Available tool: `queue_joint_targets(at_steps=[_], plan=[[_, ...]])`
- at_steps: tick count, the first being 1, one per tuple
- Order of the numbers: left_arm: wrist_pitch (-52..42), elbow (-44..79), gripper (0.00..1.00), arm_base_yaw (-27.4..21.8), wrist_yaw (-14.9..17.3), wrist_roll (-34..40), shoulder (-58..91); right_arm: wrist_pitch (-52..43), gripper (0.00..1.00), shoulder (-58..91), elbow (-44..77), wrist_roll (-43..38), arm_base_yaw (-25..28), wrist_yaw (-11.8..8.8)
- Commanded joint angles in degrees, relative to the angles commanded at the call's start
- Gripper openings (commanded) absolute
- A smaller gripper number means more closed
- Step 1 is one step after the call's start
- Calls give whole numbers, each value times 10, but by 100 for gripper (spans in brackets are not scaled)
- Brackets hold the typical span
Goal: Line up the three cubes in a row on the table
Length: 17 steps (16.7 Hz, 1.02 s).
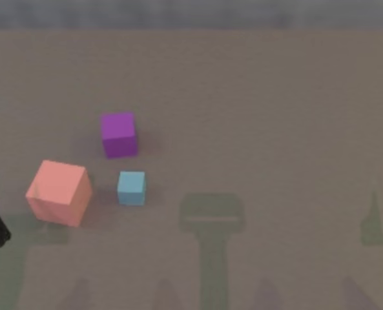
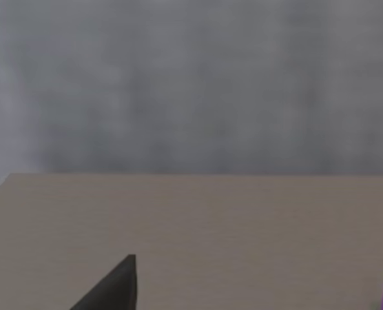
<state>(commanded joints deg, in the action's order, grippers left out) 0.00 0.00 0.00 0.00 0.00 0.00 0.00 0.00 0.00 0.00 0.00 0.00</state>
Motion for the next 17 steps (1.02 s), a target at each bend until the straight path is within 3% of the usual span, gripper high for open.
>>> queue_joint_targets(at_steps=[4,8,17], plan=[[-12,17,100,-6,1,5,17,0,100,0,0,0,0,0],[-77,118,100,-35,2,30,125,0,100,0,0,0,0,0],[-343,494,100,-143,0,124,651,0,100,0,0,0,0,0]])
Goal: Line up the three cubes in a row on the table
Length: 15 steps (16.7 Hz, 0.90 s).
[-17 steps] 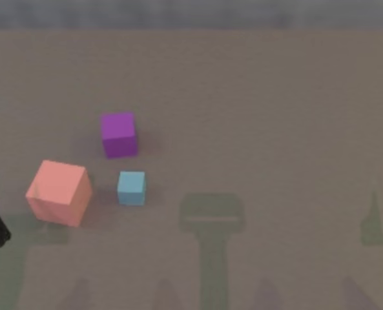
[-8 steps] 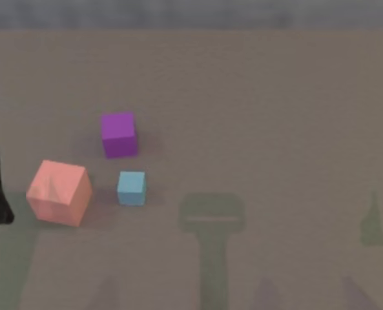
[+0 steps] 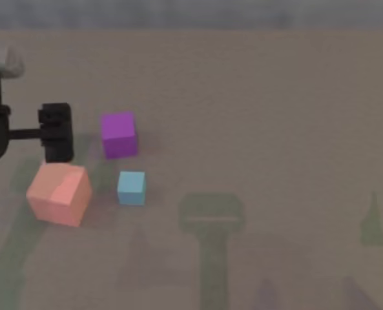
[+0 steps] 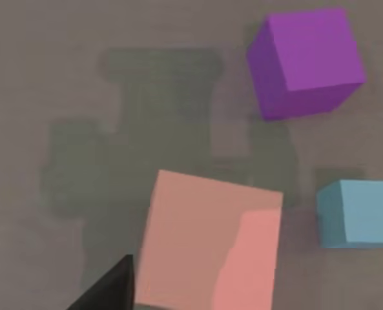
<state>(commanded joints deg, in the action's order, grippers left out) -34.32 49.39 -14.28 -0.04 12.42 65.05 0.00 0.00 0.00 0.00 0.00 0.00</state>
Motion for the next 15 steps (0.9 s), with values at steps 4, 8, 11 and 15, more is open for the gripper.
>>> queue_joint_targets(at_steps=[4,8,11,15], plan=[[-121,164,100,-49,0,42,229,0,100,0,0,0,0,0],[-214,304,100,-89,1,77,402,0,100,0,0,0,0,0],[-259,380,100,-110,1,95,494,0,100,0,0,0,0,0],[-282,422,100,-121,2,105,539,0,100,0,0,0,0,0]])
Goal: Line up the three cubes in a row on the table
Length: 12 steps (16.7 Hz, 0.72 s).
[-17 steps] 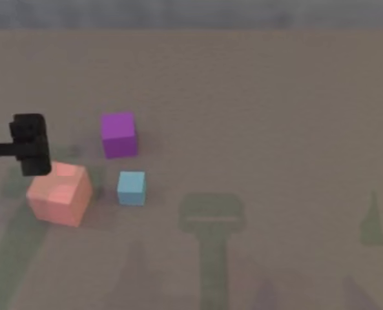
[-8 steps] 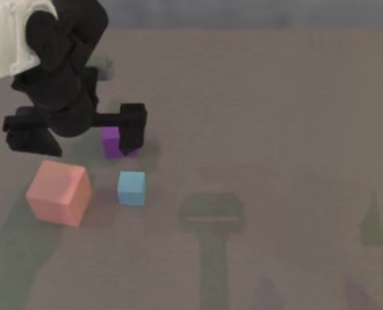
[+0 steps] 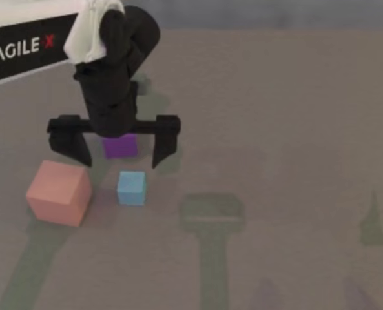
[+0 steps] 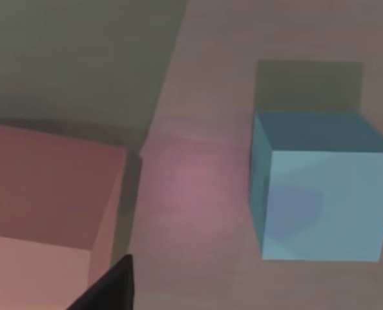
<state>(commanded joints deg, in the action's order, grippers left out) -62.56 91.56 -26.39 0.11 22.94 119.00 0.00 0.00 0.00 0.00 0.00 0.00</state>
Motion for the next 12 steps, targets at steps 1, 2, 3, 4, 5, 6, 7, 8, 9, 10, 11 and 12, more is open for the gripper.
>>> queue_joint_targets(at_steps=[1,2,3,4,5,6,7,8,9,10,11,12], plan=[[0,0,100,0,0,0,0,0,100,0,0,0,0,0],[0,0,100,0,0,0,0,0,100,0,0,0,0,0],[0,0,100,0,0,0,0,0,100,0,0,0,0,0],[1,-2,100,3,0,-1,-1,0,100,0,0,0,0,0],[3,-3,100,3,0,-1,-1,0,100,0,0,0,0,0],[11,-8,100,2,0,-1,3,0,100,0,0,0,0,0],[24,-17,100,2,0,-2,9,0,100,0,0,0,0,0],[43,-27,100,2,0,-2,17,0,100,0,0,0,0,0],[66,-39,100,2,0,-2,27,0,100,0,0,0,0,0],[91,-52,100,2,0,-2,37,0,100,0,0,0,0,0],[117,-65,100,1,0,-2,47,0,100,0,0,0,0,0],[140,-77,100,1,0,-2,57,0,100,0,0,0,0,0]])
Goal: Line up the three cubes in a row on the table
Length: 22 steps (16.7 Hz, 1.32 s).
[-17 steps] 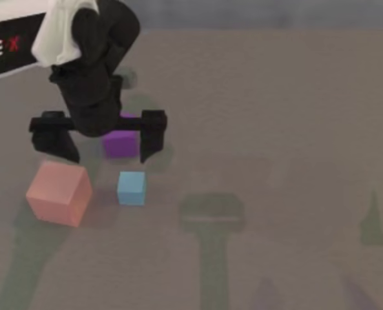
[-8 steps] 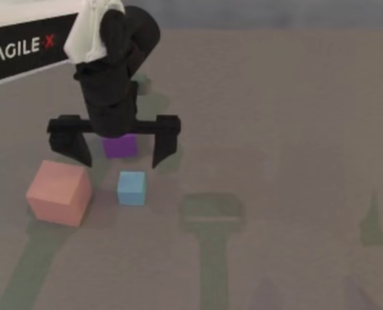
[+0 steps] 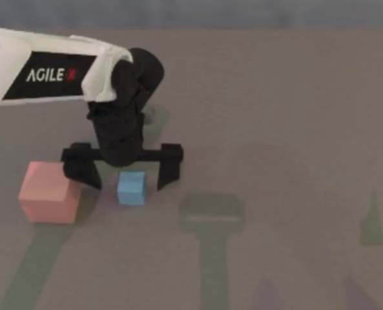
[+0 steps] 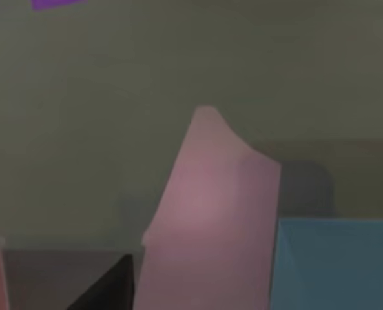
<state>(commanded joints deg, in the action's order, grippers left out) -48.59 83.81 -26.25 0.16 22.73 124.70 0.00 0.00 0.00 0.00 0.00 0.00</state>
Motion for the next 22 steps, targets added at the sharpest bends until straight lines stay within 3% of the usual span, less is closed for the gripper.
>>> queue_joint_targets(at_steps=[6,19,22], plan=[[35,-21,100,0,0,0,19,0,100,0,0,0,0,0],[35,-21,2,0,0,0,19,0,100,0,0,0,0,0],[35,-21,0,0,0,0,19,0,100,0,0,0,0,0]])
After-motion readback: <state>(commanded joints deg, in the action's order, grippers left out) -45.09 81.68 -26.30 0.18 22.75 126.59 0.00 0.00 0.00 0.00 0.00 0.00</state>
